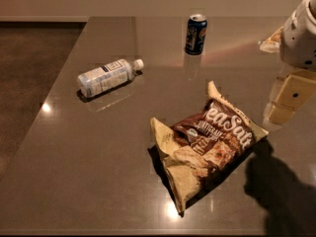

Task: Move brown chip bag near blue plastic bottle

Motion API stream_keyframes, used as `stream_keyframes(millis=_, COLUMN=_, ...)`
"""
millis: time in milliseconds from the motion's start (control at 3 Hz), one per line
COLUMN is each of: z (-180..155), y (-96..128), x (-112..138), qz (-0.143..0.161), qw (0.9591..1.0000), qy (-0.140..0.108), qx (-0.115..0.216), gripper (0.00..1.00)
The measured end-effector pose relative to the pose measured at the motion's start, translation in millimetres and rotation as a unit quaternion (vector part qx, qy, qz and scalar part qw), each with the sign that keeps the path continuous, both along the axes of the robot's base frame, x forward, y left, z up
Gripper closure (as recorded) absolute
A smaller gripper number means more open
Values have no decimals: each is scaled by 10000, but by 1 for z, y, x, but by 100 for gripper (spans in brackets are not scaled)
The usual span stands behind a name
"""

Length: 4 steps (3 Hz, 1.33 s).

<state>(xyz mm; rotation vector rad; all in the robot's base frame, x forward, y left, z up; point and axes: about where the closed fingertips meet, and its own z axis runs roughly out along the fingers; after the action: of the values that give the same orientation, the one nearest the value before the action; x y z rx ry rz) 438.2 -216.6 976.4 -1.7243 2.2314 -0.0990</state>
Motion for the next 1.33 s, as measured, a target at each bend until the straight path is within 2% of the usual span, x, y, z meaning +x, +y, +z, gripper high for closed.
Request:
stream_keyframes(millis=333, z=0, y=0, x=0, qz=0, qw=10000, qy=-1, qx=0, gripper=0)
stream_keyframes(millis=667, z=-6, y=4, x=2, qz=149, qw=9999, qy=-22, qx=-9, gripper=0)
stream_keyframes(millis=1333, z=-40, y=12, x=16, qz=437, qw=9987, qy=264, qx=-71, gripper=0)
